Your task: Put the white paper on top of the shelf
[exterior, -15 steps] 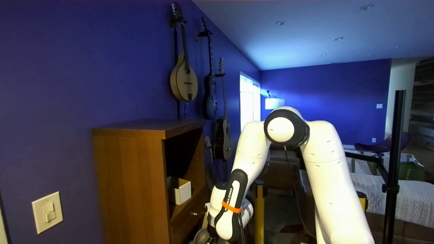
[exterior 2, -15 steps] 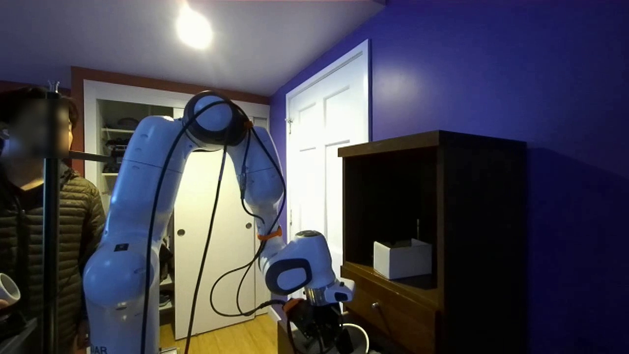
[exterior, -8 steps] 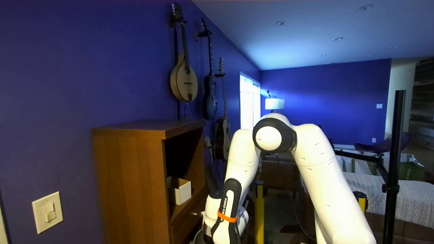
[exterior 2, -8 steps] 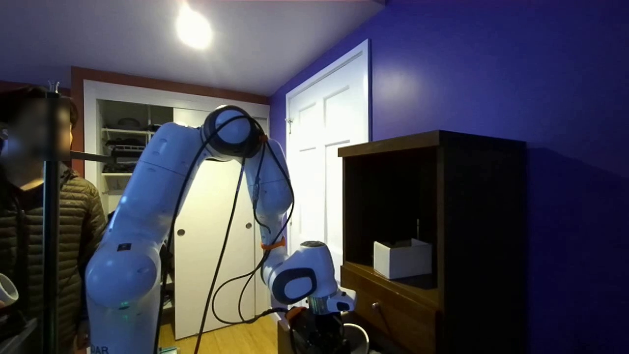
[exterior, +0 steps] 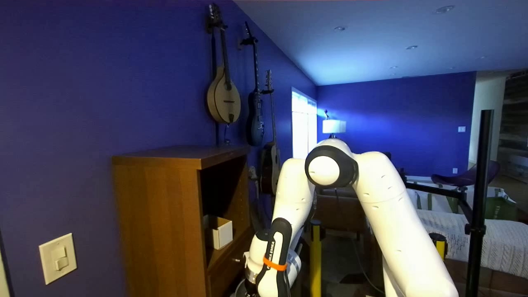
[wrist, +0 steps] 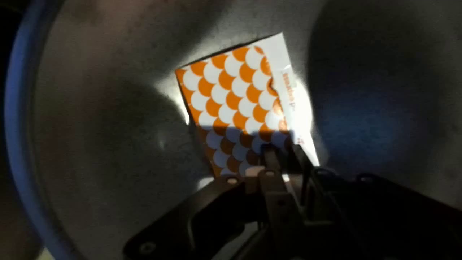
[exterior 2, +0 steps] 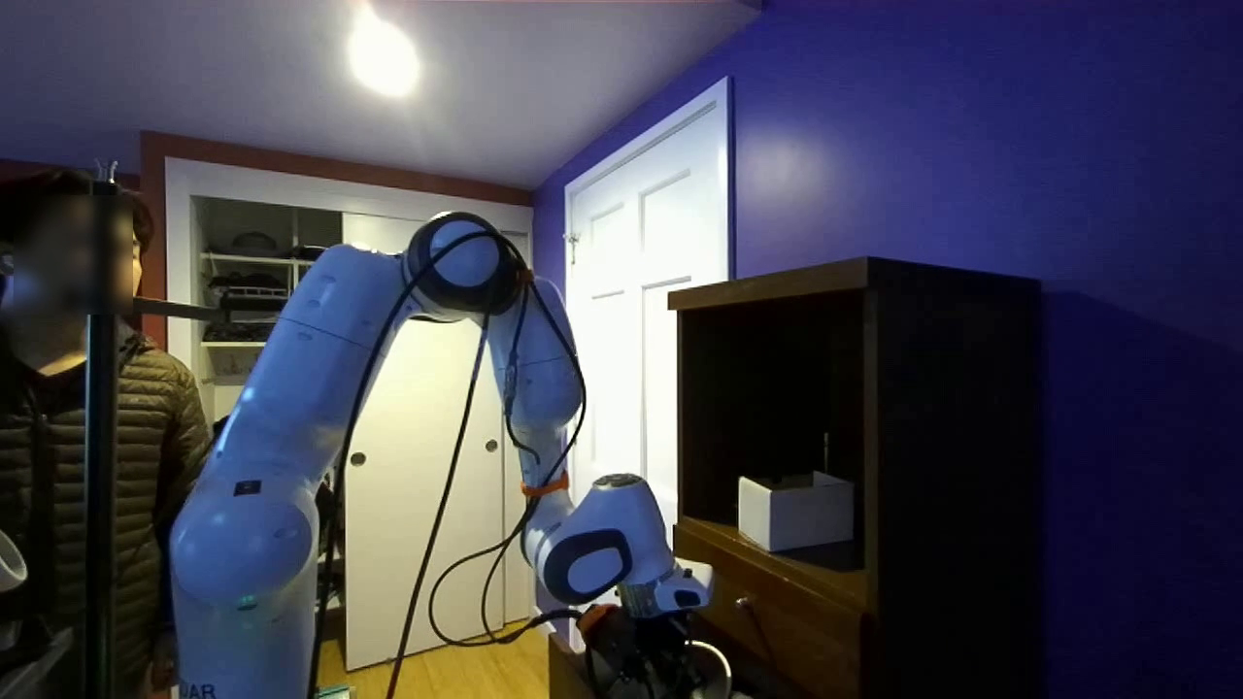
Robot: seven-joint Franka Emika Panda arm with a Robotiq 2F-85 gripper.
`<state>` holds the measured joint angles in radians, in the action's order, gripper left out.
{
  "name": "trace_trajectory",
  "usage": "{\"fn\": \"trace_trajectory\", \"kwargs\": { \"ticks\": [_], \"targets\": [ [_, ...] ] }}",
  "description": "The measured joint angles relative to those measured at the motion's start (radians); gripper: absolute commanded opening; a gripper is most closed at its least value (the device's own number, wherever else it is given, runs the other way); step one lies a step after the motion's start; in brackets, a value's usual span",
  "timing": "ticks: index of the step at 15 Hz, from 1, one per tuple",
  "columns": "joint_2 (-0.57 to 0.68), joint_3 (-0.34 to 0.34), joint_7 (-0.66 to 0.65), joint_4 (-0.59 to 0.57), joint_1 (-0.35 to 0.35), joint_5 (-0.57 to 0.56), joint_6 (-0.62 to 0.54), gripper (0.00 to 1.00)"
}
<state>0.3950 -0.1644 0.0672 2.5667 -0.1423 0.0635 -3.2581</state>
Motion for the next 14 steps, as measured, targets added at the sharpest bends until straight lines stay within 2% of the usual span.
{"fn": "trace_trajectory", "kwargs": {
  "ticks": [4, 5, 6, 8, 12, 14],
  "targets": [
    [0.001, -0.082, 0.001, -0.002, -0.06, 0.001, -0.075, 0.0],
    [-0.001, -0.104, 0.002, -0.003, -0.08, 0.003, -0.09, 0.26],
    [-0.005, -0.128, 0.003, -0.002, -0.102, 0.007, -0.09, 0.27],
    [-0.016, -0.211, 0.004, -0.001, -0.182, 0.022, -0.043, 0.4],
    [-0.052, -0.411, 0.0, 0.003, -0.367, 0.029, 0.144, 0.68],
    [-0.106, -0.451, 0.0, 0.006, -0.411, 0.026, 0.256, 0.82]
  ]
}}
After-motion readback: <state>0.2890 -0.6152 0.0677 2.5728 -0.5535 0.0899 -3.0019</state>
